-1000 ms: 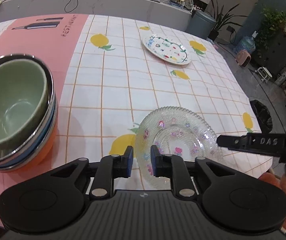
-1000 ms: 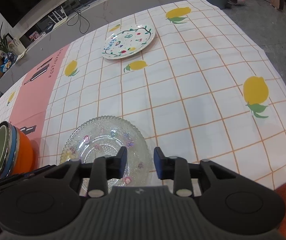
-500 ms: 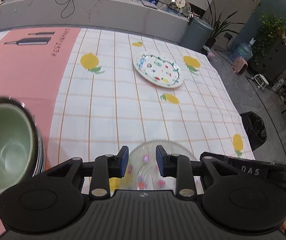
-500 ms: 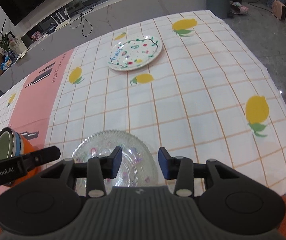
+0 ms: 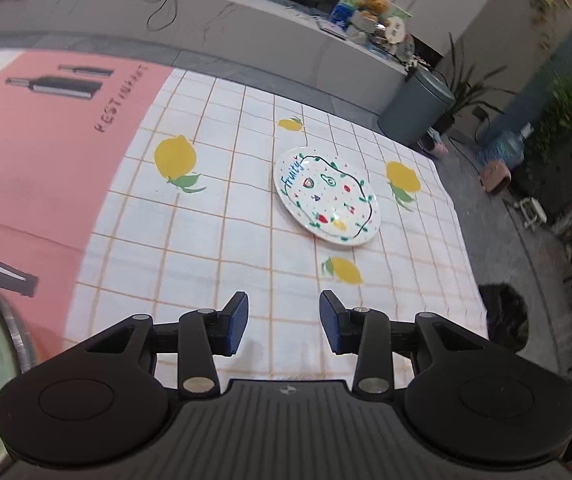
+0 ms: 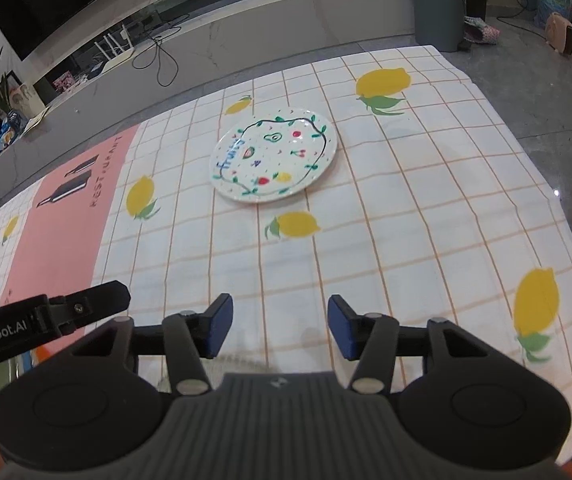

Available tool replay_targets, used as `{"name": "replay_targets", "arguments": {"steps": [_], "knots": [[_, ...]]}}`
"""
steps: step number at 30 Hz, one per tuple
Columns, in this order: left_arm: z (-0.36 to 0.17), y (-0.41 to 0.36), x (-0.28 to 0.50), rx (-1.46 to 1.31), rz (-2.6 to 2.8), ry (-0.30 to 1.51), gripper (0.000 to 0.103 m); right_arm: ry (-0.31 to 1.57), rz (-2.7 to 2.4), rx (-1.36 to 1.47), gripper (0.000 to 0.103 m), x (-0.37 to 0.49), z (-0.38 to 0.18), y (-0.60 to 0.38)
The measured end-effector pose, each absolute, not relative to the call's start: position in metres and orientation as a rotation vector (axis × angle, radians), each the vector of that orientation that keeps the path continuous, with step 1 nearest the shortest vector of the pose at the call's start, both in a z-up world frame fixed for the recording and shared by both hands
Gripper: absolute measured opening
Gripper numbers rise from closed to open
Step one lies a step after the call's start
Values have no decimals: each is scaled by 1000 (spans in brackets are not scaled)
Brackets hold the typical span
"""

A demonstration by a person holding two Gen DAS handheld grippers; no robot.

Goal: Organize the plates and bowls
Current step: 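Move both grippers to the white 'Fruity' painted plate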

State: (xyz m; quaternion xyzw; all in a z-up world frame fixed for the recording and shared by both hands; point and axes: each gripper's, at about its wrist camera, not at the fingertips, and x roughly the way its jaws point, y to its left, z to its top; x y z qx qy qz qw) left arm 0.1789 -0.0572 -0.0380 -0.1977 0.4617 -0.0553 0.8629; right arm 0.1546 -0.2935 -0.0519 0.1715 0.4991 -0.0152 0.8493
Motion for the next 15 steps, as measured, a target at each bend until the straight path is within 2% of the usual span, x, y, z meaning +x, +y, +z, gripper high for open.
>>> {"name": "replay_targets", "arguments": {"steps": [3,11,15], "knots": [[-42,-60,195,-449,-107,963,50,1056,-63,357,53,172,-57,-300],[-55,-68,239,-449,-5,936,53,1051,-112,378,53,220,-75,-324],[-61,-64,257,-541,-22,892,55,1036,-116,444,53,242,-81,-337]]}}
